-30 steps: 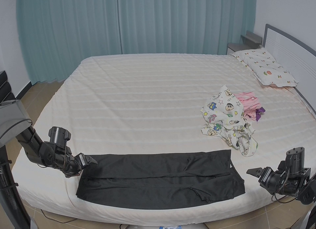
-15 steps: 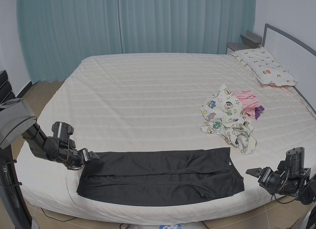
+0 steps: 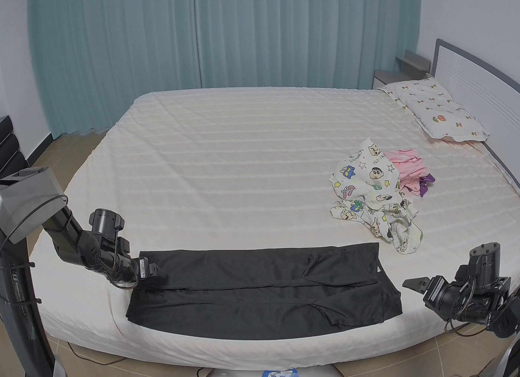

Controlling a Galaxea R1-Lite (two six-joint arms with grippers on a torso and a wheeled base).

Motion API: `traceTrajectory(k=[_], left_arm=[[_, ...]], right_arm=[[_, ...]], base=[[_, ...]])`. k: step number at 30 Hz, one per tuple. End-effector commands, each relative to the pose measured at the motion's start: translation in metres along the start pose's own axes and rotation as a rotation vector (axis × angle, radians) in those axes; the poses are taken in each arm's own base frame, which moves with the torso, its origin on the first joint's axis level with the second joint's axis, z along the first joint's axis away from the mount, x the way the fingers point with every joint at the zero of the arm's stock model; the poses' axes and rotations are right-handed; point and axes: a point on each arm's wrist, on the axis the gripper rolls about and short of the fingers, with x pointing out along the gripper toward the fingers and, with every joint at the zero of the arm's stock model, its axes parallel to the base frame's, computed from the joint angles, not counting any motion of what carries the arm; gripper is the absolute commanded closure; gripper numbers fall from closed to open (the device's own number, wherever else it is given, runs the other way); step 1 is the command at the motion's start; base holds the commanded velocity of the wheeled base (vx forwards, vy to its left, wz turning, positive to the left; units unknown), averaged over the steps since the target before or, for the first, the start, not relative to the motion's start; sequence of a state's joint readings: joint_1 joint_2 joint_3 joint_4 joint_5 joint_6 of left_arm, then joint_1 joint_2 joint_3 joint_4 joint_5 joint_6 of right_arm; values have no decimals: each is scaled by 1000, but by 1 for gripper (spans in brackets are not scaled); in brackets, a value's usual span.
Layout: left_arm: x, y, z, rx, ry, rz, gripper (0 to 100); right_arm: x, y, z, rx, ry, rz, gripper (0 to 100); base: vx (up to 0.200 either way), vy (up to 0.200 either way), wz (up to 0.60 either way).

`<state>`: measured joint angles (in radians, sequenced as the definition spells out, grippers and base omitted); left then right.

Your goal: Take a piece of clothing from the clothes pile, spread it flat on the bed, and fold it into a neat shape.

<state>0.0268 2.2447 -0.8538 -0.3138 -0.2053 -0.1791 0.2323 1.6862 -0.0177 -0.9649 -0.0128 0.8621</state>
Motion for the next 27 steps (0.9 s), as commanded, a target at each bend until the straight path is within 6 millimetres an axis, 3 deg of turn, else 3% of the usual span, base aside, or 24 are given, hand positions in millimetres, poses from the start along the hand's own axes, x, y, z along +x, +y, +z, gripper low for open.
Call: traceTrajectory(k=[1,15,16,27], left_arm=[[3,1,-4,8,17,-1,0],[8,-1,-6,14,33,-51,0],[8,-1,-6,13,33,-52,100],[6,-1,-5,14,30,-52,100]], right_arm=[[-1,-3,-3,-1,14,-13,0],[0,-2,-5,-11,22,0,0],[0,-2,-5,-10,22,0,0],[0,-1,-4,-9,20,2,0]], base=[[0,0,0],[0,0,0],[0,0,0],[0,0,0]])
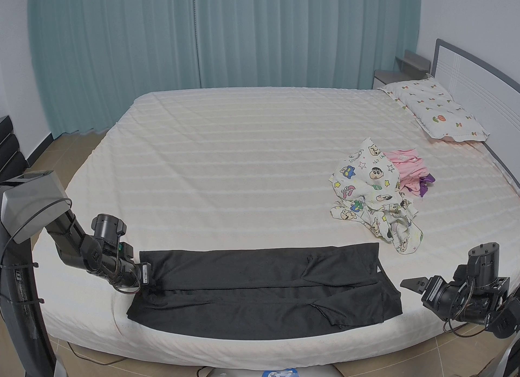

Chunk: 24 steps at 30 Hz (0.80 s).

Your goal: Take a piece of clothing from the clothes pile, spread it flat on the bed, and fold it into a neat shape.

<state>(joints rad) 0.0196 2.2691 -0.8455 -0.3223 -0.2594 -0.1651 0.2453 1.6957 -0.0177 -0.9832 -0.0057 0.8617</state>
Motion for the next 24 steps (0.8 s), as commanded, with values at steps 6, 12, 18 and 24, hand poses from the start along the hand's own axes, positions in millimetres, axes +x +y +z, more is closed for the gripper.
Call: traceTrajectory(k=[6,12,18,24], left_arm=[[-6,1,3,-3,-19,11,100],[-18,8,9,-17,-53,21,100],[-26,23,10,-22,-51,45,100],[-31,29,13,-37,-70,54,100]], right_arm=[[-2,-3,-3,1,9,-13,0],[-2,-3,-3,1,9,-13,0],[-2,-4,-2,4,5,-14,0],[-3,-4,-2,4,3,-11,0]], base=[[0,0,0],[0,0,0],[0,0,0],[0,0,0]])
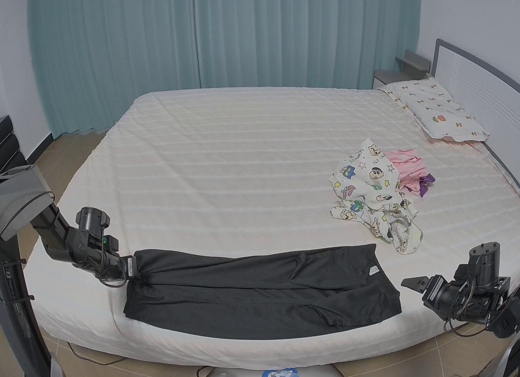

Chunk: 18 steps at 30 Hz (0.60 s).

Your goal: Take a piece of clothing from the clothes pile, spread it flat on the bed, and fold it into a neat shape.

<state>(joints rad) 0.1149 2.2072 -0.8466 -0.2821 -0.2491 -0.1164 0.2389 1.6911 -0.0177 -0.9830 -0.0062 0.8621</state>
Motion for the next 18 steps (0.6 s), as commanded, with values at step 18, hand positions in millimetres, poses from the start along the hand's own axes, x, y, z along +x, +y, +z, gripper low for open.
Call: traceTrajectory(k=[18], left_arm=[[-20,-7,1,-1,-9,-7,100]], right_arm=[[-2,-2,-3,-7,13,-5,0]], base=[[0,0,0]])
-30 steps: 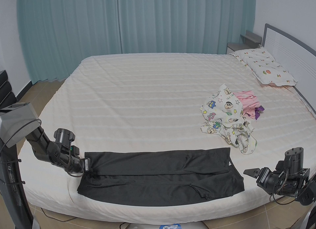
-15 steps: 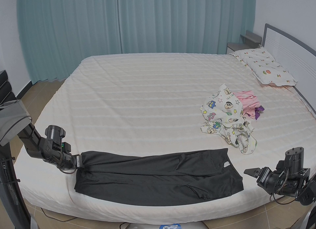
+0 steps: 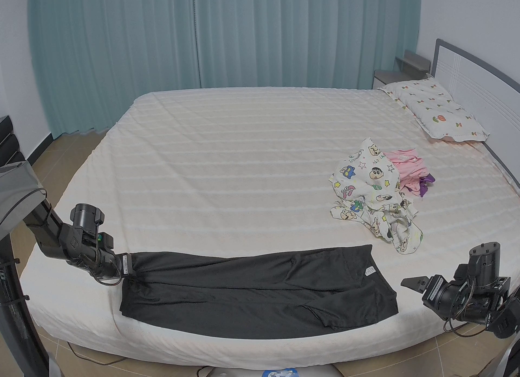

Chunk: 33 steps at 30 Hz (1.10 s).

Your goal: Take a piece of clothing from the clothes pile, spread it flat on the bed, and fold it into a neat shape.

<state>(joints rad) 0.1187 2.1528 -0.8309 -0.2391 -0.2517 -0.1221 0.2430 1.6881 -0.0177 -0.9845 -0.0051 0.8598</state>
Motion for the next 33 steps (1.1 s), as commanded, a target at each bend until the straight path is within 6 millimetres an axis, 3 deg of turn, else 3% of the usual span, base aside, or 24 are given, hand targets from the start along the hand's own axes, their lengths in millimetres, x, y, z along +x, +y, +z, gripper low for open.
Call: traceTrajectory(k=[1,33], left_arm=[[-4,-5,1,9,-10,-7,100],[-10,-11,4,21,-32,-9,100]], right_arm=[[-2,-3,-3,-4,14,-10,0],[-2,-1,-1,-7,-4,11,0]], base=[[0,0,0],[0,0,0]])
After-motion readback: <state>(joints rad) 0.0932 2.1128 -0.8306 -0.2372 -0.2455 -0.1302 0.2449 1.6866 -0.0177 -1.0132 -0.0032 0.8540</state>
